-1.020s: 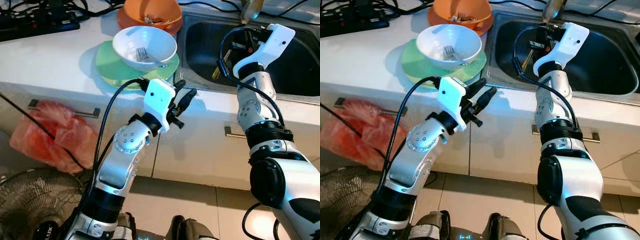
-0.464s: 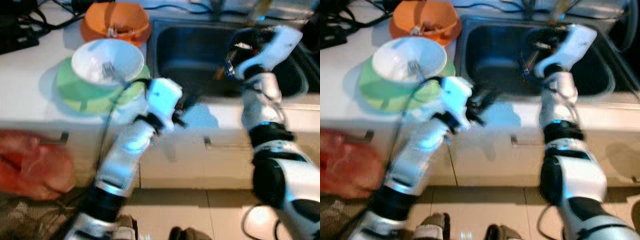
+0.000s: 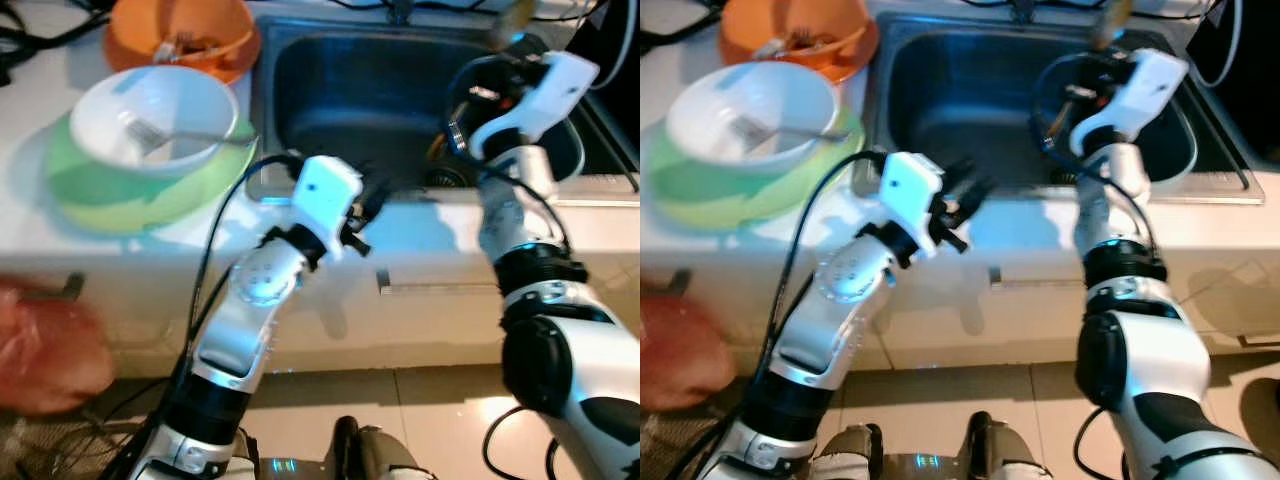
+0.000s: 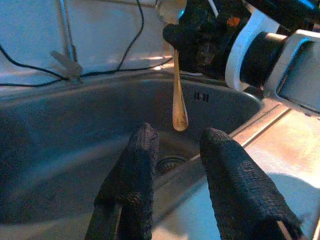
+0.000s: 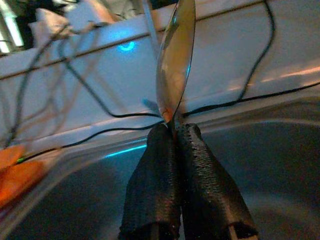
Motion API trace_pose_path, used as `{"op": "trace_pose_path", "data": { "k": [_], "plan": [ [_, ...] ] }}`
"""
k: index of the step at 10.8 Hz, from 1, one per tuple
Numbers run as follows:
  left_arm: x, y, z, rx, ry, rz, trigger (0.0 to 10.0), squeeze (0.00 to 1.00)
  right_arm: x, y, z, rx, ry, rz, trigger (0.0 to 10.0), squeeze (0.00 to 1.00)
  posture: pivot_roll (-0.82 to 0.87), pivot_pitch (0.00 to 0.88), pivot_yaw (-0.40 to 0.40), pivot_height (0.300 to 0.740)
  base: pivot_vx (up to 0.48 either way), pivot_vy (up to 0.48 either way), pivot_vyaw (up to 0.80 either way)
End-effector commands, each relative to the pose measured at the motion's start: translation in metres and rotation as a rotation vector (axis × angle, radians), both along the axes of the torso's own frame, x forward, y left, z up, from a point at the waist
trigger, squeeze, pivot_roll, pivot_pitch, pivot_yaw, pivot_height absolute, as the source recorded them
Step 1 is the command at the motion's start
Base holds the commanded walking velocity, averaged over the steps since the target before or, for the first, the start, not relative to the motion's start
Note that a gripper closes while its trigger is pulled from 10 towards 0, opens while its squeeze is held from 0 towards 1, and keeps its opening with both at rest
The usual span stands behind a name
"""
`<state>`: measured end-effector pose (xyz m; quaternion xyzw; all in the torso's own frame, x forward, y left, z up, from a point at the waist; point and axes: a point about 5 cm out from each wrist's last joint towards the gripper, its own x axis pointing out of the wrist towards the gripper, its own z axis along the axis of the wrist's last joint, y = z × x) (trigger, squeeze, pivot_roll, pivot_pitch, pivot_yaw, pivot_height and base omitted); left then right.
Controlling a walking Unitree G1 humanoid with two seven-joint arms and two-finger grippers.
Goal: Kitchen organization
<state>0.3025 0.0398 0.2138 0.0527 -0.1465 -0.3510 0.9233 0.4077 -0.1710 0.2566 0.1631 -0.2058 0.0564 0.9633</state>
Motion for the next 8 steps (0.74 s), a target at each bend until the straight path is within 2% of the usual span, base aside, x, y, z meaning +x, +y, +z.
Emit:
{"op": "trace_pose_path", "data": {
  "k": [1,4,7,8],
  "plan": [
    [-0.005,-0.004,0.003,-0.019,-0.012,-0.03,10.0,0.0,-0.001,-0.002,0.003,-0.018,-0.012,-0.013,10.0,0.0,0.21,0.197,-0.072,0.74,0.0,0.0,0.0],
    [-0.005,-0.004,0.004,-0.026,-0.022,-0.021,10.0,0.0,0.0,0.0,0.002,-0.039,-0.001,0.002,10.0,0.0,0.21,0.194,-0.074,0.74,0.0,0.0,0.0],
    [0.002,0.004,0.004,-0.023,-0.019,0.057,10.0,0.0,0.0,0.005,-0.001,-0.058,0.005,0.027,10.0,0.0,0.21,0.198,-0.076,0.74,0.0,0.0,0.0],
    [0.004,0.006,0.004,-0.028,-0.017,0.079,10.0,0.0,0.0,0.006,-0.001,-0.059,0.006,0.032,10.0,0.0,0.21,0.2,-0.077,0.74,0.24,0.0,0.0]
  ]
}}
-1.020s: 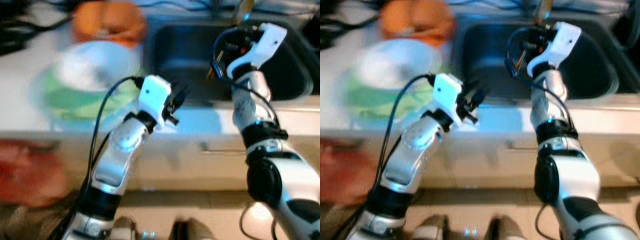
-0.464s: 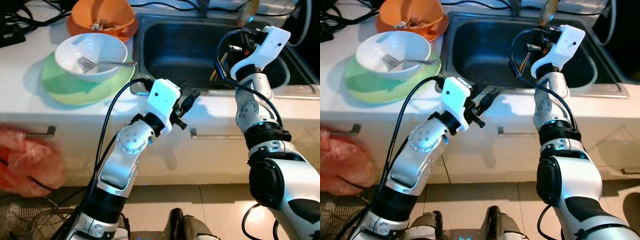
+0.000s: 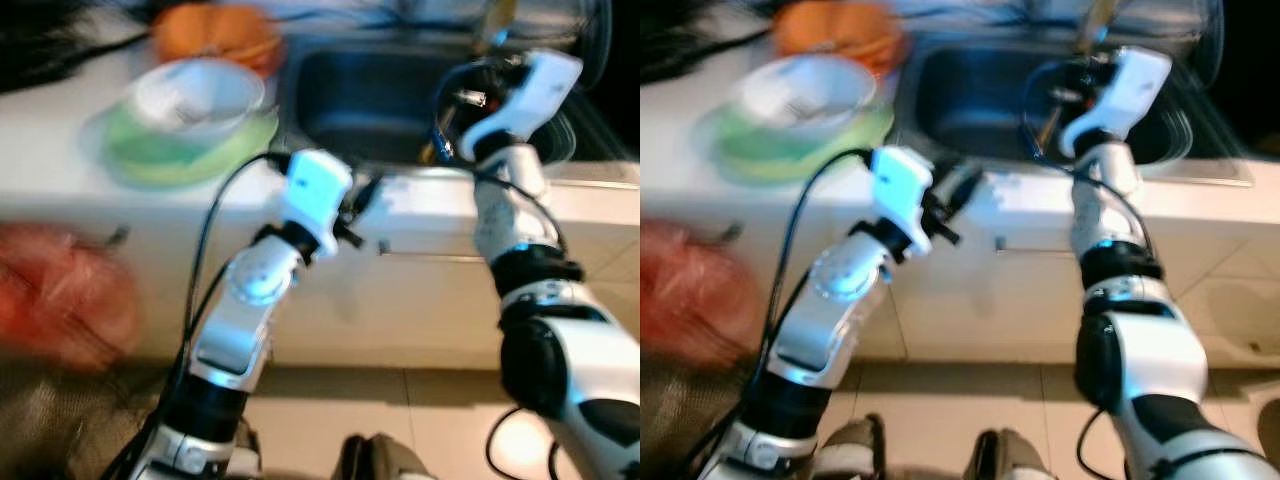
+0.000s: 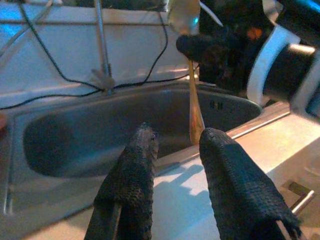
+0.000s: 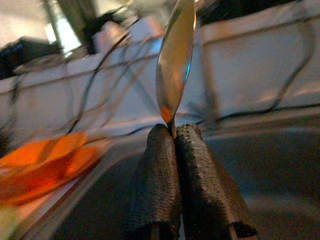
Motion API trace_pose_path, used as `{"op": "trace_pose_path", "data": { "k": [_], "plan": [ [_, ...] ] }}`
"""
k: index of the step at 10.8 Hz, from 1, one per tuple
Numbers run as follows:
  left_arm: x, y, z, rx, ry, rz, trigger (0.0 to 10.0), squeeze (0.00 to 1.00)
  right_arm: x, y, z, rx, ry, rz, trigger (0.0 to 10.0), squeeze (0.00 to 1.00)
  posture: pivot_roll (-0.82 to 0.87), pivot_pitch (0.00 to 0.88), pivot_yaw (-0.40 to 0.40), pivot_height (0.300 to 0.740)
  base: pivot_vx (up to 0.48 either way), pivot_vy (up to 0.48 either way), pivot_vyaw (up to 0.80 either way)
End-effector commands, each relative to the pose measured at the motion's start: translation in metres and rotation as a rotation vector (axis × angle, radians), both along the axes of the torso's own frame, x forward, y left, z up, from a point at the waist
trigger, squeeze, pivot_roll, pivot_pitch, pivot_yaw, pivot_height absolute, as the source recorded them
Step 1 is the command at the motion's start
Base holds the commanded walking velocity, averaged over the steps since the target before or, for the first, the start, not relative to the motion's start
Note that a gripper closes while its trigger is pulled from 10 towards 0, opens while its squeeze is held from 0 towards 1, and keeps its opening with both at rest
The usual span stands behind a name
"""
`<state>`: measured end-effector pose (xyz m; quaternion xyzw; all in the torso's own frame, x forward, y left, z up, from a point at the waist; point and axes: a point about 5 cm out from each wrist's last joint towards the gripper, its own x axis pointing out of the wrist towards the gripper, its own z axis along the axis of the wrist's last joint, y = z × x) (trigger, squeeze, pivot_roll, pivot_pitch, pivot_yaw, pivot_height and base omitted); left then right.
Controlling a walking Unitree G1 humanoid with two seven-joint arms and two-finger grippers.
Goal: Kitchen organization
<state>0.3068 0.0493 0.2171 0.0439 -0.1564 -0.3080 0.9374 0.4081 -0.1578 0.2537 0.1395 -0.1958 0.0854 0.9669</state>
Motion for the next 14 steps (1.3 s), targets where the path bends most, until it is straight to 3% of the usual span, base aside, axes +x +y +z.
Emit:
{"op": "trace_pose_path", "data": {
  "k": [1,3,9,11,14],
  "plan": [
    [0.002,-0.001,0.001,0.009,-0.003,0.022,10.0,0.0,-0.001,-0.007,0.001,0.001,0.0,-0.013,10.0,0.0,0.21,0.202,-0.077,0.74,0.364,0.0,0.0],
    [0.003,0.001,0.001,0.012,-0.003,0.036,10.0,0.0,0.0,-0.006,0.0,0.002,0.002,-0.01,10.0,0.0,0.21,0.204,-0.078,0.74,0.377,0.0,0.0],
    [0.004,0.001,0.002,-0.009,-0.009,0.046,10.0,0.0,-0.001,-0.006,0.005,0.017,-0.013,-0.007,10.0,0.0,0.21,0.202,-0.08,0.74,0.0,0.0,0.0],
    [0.006,0.005,0.004,-0.013,-0.016,0.069,10.0,0.0,-0.001,-0.005,0.004,0.016,-0.015,-0.004,10.0,0.0,0.21,0.202,-0.078,0.74,0.341,0.0,0.0],
    [0.005,0.004,0.005,-0.017,-0.018,0.069,10.0,0.0,-0.004,-0.002,0.029,0.053,-0.117,0.015,10.0,0.0,0.2,0.201,-0.078,0.74,0.381,0.0,0.0]
  ]
}}
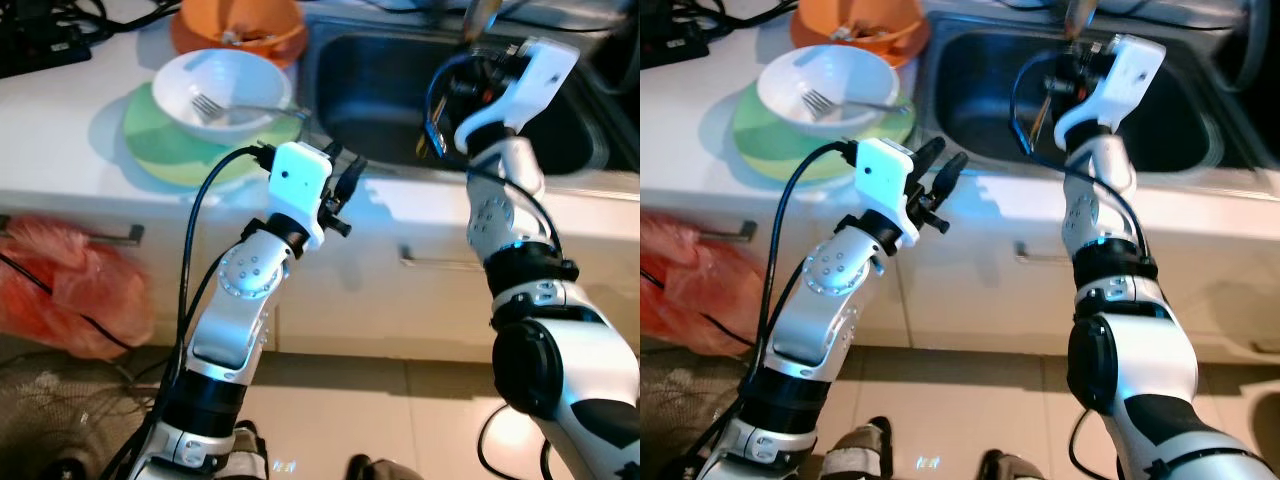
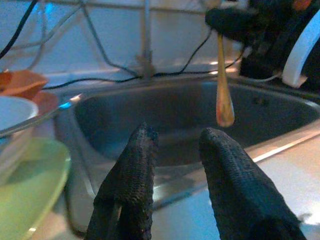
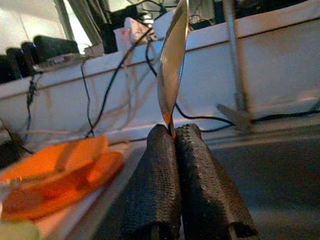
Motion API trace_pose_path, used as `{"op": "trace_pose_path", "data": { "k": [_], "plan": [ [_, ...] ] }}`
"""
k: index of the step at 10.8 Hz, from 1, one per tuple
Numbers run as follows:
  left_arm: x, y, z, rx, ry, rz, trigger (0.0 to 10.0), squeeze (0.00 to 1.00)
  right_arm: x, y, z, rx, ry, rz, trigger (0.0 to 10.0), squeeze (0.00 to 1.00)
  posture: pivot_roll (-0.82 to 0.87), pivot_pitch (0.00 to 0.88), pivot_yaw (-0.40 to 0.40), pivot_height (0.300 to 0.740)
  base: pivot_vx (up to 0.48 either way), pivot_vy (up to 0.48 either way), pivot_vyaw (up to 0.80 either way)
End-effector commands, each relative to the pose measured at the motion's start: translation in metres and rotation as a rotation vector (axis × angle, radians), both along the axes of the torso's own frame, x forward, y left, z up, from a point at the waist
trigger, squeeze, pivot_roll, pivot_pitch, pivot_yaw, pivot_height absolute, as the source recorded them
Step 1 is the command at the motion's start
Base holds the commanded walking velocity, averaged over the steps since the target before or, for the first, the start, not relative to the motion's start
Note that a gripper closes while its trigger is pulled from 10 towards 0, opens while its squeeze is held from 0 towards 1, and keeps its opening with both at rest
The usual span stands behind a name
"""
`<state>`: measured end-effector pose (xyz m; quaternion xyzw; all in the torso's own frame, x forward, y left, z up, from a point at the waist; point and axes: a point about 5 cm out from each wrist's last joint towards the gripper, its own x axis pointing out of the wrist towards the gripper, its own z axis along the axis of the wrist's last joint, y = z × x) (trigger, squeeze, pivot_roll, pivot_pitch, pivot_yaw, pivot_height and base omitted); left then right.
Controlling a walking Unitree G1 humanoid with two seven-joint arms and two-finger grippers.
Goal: Kitchen organization
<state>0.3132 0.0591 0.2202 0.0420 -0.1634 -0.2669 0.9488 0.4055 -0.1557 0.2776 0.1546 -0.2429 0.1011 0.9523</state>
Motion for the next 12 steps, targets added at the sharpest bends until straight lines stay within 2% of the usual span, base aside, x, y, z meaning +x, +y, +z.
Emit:
{"op": "trace_pose_path", "data": {
  "k": [1,7,12],
  "plan": [
    [-0.001,-0.006,0.001,0.004,-0.006,-0.015,10.0,0.0,-0.001,-0.004,0.007,-0.002,-0.03,-0.008,10.0,0.0,0.2,0.2,-0.079,0.74,0.386,0.0,0.0],
    [-0.003,-0.008,-0.001,0.015,-0.001,-0.027,10.0,0.0,-0.002,-0.004,-0.001,-0.011,-0.008,-0.007,10.0,0.0,0.2,0.197,-0.076,0.74,0.389,0.0,0.0],
    [-0.006,-0.011,-0.001,0.011,-0.007,-0.054,10.0,0.0,-0.002,-0.002,-0.005,-0.016,0.006,-0.003,10.0,0.0,0.21,0.206,-0.08,0.74,0.0,0.0,0.0]
  ]
}}
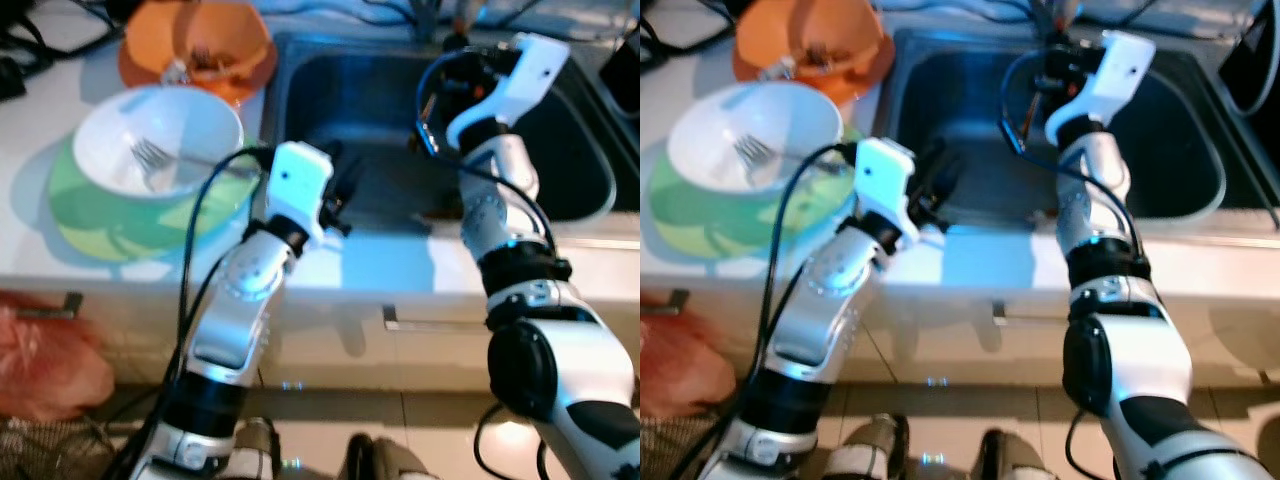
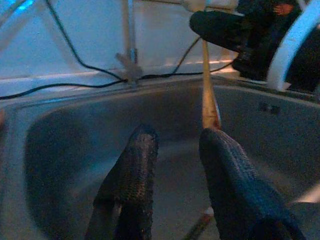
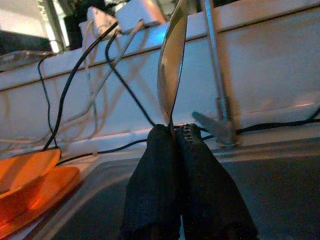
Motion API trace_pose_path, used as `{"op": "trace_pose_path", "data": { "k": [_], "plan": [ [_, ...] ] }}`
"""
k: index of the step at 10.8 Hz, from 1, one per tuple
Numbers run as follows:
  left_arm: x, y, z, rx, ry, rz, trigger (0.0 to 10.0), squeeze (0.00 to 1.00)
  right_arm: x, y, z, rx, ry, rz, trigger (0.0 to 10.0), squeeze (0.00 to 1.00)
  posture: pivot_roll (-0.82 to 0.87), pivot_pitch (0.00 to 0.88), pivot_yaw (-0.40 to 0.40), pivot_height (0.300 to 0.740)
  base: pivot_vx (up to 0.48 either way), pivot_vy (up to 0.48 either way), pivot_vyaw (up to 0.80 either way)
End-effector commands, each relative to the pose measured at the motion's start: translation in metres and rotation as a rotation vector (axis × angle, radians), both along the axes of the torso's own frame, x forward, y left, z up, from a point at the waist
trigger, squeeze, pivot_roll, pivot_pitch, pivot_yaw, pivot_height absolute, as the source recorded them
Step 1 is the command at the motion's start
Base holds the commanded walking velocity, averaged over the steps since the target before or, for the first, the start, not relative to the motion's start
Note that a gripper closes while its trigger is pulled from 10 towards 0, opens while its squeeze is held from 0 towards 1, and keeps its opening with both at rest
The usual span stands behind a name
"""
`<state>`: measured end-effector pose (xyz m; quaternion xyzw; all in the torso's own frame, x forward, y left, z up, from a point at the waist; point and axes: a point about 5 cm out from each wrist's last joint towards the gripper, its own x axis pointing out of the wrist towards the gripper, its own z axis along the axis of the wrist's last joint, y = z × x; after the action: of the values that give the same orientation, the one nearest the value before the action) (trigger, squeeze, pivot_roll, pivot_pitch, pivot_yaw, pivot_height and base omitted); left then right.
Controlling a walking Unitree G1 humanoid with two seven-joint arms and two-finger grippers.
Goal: Kitchen organization
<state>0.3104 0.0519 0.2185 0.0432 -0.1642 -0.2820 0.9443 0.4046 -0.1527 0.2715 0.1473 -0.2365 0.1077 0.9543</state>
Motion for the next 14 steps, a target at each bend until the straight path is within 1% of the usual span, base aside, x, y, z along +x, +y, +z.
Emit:
{"op": "trace_pose_path", "data": {
  "k": [1,3,4,5,6,8,14],
  "plan": [
    [-0.003,-0.004,0.0,0.005,-0.004,-0.023,10.0,0.0,-0.001,-0.006,-0.001,-0.001,0.002,-0.016,10.0,0.0,0.21,0.208,-0.08,0.74,0.0,0.0,0.0],
    [-0.003,-0.003,-0.004,0.012,0.013,-0.026,10.0,0.0,0.0,-0.005,-0.005,-0.014,0.018,-0.013,10.0,0.0,0.21,0.208,-0.081,0.74,0.0,0.0,0.0],
    [0.0,0.004,-0.01,0.019,0.023,0.008,10.0,0.0,0.0,-0.005,-0.007,-0.019,0.027,-0.011,10.0,0.0,0.21,0.208,-0.083,0.74,0.0,0.0,0.0],
    [0.004,0.011,-0.012,0.053,0.017,0.039,10.0,0.0,0.0,-0.005,-0.008,-0.019,0.03,-0.007,10.0,0.0,0.21,0.208,-0.083,0.74,0.0,0.0,0.0],
    [0.007,0.014,-0.012,0.093,0.008,0.051,10.0,0.0,0.0,-0.005,-0.008,-0.018,0.032,-0.007,10.0,0.0,0.21,0.209,-0.083,0.74,0.0,0.0,0.0],
    [0.008,0.015,-0.014,0.124,0.001,0.05,10.0,0.0,0.0,-0.004,-0.011,-0.023,0.04,-0.005,10.0,0.0,0.21,0.209,-0.082,0.74,0.0,0.0,0.0],
    [0.003,0.012,-0.011,0.121,-0.012,0.036,10.0,0.0,0.001,-0.001,-0.02,-0.068,0.079,-0.007,10.0,0.0,0.21,0.211,-0.085,0.74,0.0,0.0,0.0]
  ]
}}
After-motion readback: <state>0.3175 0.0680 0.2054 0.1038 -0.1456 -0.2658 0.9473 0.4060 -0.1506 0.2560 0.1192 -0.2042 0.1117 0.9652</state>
